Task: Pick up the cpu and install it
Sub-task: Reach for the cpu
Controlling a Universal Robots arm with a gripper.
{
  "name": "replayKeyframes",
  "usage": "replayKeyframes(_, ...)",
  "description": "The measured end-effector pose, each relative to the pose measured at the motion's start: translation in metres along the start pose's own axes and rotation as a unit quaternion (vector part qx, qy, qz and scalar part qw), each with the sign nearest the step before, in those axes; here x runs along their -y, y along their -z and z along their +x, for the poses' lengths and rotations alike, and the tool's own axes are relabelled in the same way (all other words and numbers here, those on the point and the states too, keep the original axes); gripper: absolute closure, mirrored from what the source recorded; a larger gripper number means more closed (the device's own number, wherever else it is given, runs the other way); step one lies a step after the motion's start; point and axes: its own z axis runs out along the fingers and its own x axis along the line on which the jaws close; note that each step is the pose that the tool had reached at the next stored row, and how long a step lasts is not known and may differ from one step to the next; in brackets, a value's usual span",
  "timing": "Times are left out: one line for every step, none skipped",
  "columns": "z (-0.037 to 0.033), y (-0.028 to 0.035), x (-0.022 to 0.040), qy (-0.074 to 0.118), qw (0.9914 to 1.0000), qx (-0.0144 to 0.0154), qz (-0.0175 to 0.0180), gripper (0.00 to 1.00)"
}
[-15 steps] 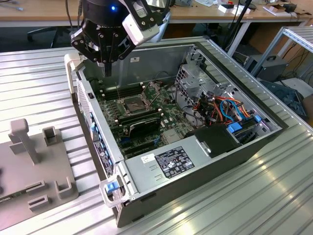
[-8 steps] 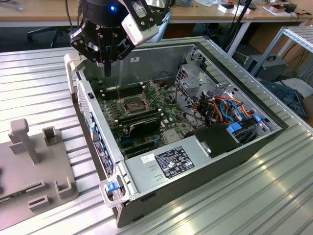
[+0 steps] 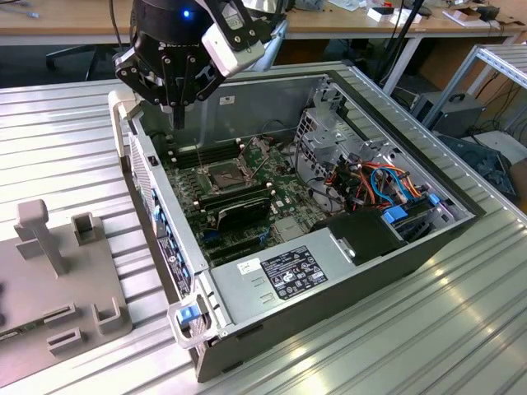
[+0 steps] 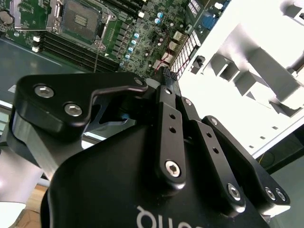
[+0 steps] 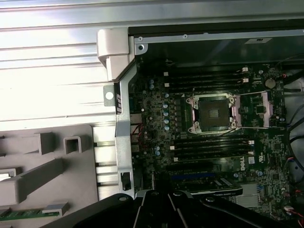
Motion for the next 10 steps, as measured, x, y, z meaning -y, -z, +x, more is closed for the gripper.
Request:
replayKeyframes(0.0003, 0.0000, 0.0000, 0.000, 1.00000, 0.0000, 0.0000, 0.89)
replayKeyframes(0.0006, 0.0000, 0.0000, 0.000, 1.00000, 0.0000, 0.0000, 0.89)
replayKeyframes(0.0007, 0.0000, 0.0001, 0.000, 1.00000, 0.0000, 0.0000, 0.89)
replayKeyframes(0.0017, 0.0001, 0.0001, 0.000, 1.00000, 0.0000, 0.0000, 0.89)
replayKeyframes(0.0021, 0.0001, 0.0002, 0.000, 1.00000, 0.0000, 0.0000, 0.89)
replayKeyframes(0.0021, 0.0001, 0.0002, 0.000, 1.00000, 0.0000, 0.0000, 0.89)
replayKeyframes(0.0021, 0.0001, 0.0002, 0.000, 1.00000, 0.0000, 0.0000, 0.89)
replayKeyframes(0.0021, 0.0001, 0.0002, 0.000, 1.00000, 0.0000, 0.0000, 0.89)
replayKeyframes(0.0021, 0.0001, 0.0002, 0.000, 1.00000, 0.0000, 0.0000, 0.89)
replayKeyframes(0.0021, 0.0001, 0.0002, 0.000, 1.00000, 0.0000, 0.0000, 0.89)
